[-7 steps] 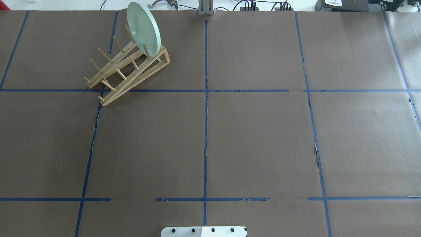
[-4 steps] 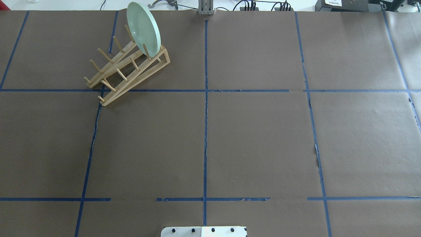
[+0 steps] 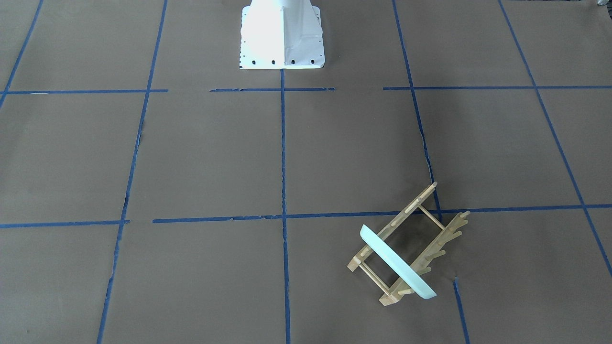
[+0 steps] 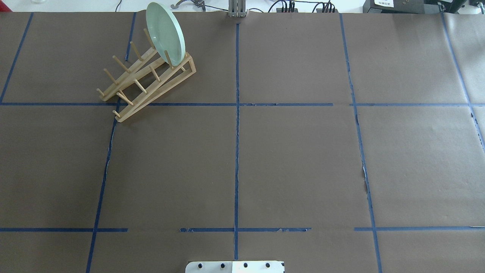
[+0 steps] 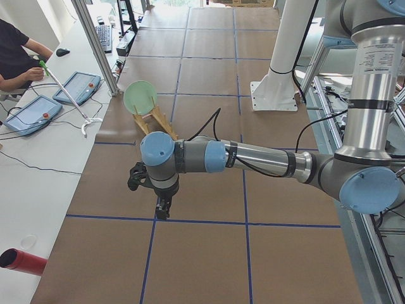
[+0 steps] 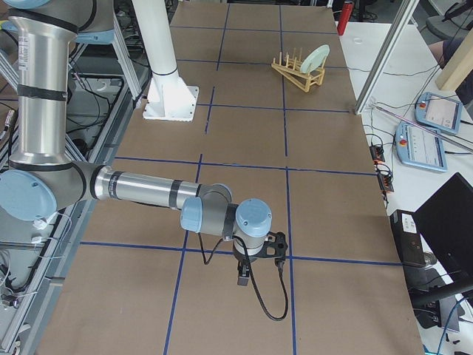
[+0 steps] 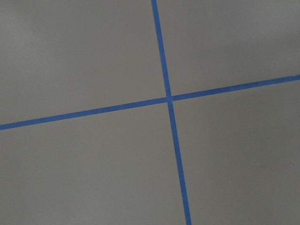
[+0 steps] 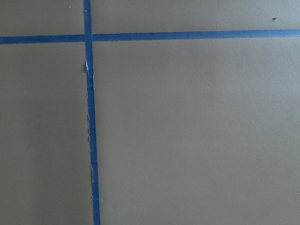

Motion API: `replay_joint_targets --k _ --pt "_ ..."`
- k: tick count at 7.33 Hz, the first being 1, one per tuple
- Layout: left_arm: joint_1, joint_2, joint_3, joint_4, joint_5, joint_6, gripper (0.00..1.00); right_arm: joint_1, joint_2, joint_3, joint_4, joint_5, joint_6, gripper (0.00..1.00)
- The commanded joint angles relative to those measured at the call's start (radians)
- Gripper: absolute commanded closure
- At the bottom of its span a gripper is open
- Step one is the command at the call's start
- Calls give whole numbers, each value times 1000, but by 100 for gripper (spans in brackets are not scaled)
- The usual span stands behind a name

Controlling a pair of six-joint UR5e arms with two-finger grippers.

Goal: Place plate on rack

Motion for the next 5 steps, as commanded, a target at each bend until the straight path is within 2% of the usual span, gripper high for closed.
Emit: replay_joint_targets --k 1,5 --pt "1 4 7 3 -11 2 0 0 0 0 0 0 0 0" --pt "0 -1 -5 5 -11 2 0 0 0 0 0 0 0 0"
